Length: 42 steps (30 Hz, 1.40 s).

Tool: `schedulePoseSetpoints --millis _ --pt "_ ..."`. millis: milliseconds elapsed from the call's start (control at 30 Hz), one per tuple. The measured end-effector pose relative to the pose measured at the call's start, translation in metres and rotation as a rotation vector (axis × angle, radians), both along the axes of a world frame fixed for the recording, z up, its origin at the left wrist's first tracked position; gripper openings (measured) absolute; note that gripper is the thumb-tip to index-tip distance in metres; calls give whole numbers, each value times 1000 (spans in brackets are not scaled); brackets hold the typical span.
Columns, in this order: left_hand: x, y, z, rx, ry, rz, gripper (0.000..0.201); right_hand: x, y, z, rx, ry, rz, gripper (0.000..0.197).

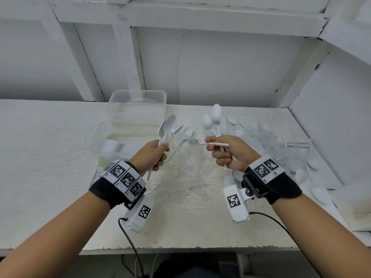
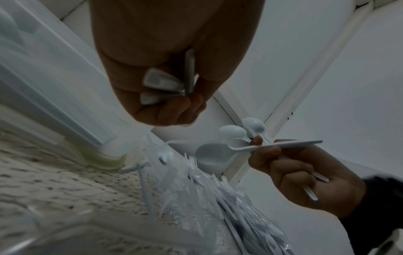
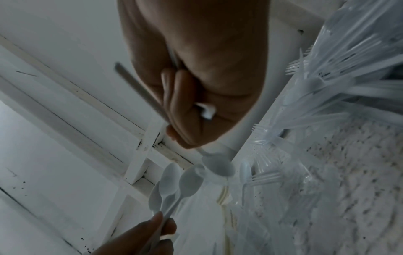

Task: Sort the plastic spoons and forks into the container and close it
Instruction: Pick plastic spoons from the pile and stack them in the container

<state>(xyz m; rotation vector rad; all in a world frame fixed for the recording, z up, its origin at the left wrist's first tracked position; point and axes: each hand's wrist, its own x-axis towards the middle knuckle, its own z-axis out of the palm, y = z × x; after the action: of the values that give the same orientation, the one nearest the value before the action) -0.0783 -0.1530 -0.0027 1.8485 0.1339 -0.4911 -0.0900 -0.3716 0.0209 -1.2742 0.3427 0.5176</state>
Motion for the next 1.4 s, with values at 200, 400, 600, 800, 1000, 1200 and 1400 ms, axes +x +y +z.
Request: schedulePoseSetpoints --millis 200,400,600,800,1000,1200,1400 --pt "-8 -7 -1 -54 -31 -38 16 -11 8 0 -24 -147 -28 18" --pt "-14 -12 -2 -188 18 -7 19 -17 20 -3 -168 -298 -34 13" --pt "-19 -15 -3 -265 42 11 20 -20 33 -10 -249 -342 -64 16" --pt "-23 -22 -5 -289 63 40 22 -22 46 -16 -278 -314 -136 19" --pt "-25 -26 -6 -301 6 50 22 -24 59 -15 -272 -333 -173 14" --pt "-22 -32 -1 -359 -6 125 22 -25 61 -18 -305 -345 -213 23" --pt "-23 -37 -3 -394 14 139 17 -26 65 -20 -373 -414 -225 24"
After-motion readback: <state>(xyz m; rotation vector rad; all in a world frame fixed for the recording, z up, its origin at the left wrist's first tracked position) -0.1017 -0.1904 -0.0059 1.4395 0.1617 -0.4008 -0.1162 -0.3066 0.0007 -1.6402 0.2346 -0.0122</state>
